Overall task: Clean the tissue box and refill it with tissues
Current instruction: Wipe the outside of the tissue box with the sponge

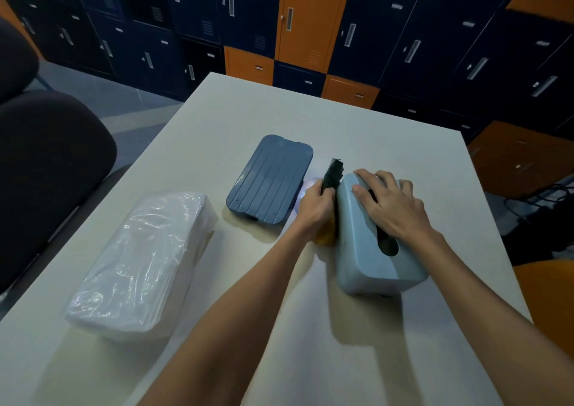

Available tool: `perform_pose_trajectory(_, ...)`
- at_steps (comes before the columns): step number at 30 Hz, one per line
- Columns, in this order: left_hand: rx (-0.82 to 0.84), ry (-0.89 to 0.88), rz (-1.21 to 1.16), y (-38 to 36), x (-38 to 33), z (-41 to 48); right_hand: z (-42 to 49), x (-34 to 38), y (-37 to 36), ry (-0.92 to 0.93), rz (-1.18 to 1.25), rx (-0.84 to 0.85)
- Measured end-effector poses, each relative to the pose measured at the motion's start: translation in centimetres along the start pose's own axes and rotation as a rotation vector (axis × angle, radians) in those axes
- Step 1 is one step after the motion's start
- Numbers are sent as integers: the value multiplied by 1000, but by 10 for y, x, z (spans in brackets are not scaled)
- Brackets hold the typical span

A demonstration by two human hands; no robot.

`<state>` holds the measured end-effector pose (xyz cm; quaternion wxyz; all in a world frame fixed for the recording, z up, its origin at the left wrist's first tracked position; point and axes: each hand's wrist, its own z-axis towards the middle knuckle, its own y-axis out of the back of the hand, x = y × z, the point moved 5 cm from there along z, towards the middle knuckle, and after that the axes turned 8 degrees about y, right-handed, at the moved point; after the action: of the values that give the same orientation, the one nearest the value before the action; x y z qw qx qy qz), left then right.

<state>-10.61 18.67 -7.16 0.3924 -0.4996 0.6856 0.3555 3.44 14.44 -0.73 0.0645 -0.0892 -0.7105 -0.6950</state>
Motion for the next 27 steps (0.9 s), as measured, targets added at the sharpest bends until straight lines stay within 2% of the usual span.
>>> perform_pose_trajectory(3,87,32,-22,-2,12,-12,0,0,-1,7,-10,3)
perform_pose_trajectory(7,179,-86,78,7,32,-29,0,-2,0,9,-16,-7)
perform_pose_trajectory(9,129,-84,57,19,31,-26,0,-1,-1,13,-21,-2)
perform_pose_trajectory(12,-125,-69,-63,35,16,-16,0,0,-1,15,-14,-4)
perform_pose_trajectory(13,-159,-80,-94,34,10,-13,1,0,-1,14,-13,-6)
perform_pose_trajectory(15,-85,-90,-124,20,5,-8,1,1,-2,14,-20,-4)
perform_pose_trajectory(18,53,-178,-46,-7,6,-18,1,1,-1,13,-29,-1)
perform_pose_trajectory(23,31,-235,35,-2,21,-37,1,0,-2,3,-16,-5)
perform_pose_trajectory(27,13,-264,206,0,38,-58,0,1,-2,0,-20,-5)
